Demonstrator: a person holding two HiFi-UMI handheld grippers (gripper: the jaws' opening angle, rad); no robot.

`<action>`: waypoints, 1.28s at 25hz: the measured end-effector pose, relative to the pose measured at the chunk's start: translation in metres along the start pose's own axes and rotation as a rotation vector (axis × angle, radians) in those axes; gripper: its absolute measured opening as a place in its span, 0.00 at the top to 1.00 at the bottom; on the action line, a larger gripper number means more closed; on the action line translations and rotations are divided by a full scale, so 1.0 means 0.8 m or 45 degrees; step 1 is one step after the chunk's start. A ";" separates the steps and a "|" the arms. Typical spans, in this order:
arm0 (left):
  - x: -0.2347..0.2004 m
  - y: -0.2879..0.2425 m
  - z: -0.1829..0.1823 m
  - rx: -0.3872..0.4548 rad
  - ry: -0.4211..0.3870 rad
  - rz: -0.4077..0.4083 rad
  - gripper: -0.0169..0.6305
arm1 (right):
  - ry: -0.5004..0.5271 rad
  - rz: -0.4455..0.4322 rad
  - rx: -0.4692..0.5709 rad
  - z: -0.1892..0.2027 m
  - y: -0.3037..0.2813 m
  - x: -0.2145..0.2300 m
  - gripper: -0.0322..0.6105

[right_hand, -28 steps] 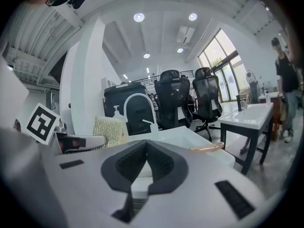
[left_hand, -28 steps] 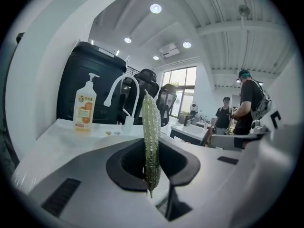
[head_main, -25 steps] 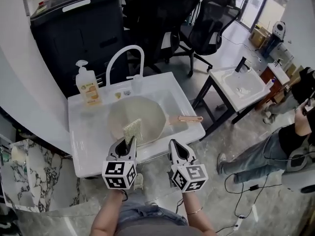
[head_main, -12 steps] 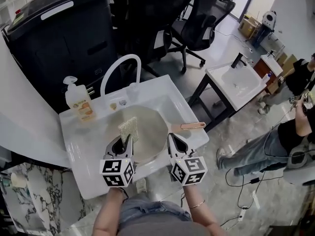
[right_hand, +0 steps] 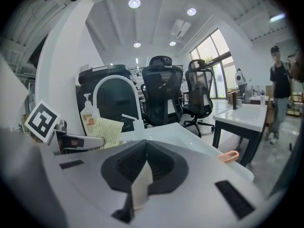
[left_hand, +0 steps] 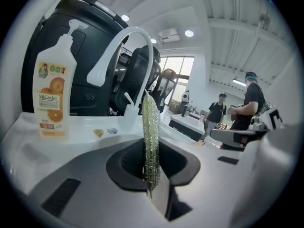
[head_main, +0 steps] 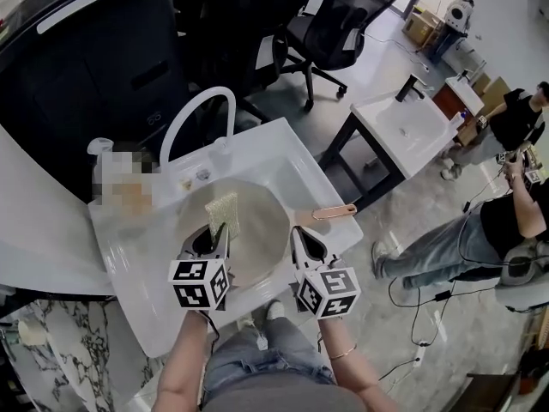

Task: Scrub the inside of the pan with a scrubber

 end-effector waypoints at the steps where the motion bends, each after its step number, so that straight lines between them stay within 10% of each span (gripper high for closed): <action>1: 0.000 -0.005 0.002 -0.019 -0.002 0.012 0.87 | -0.003 0.007 -0.003 0.001 0.000 0.003 0.93; 21: 0.078 -0.123 0.066 -0.430 -0.147 0.524 0.87 | -0.092 0.083 -0.014 -0.015 -0.028 0.084 0.93; 32: 0.066 -0.174 0.102 -0.567 -0.166 0.428 0.87 | -0.120 0.057 -0.054 -0.020 -0.059 0.113 0.93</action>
Point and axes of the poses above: the fingertips, and each gripper's own axes: y backward along the fingers, x to its right, z out of its underside, the point moved 4 cm from there along y, backward along the fingers, and after that the axes turned 12 degrees about -y, right-handed, at the moved point
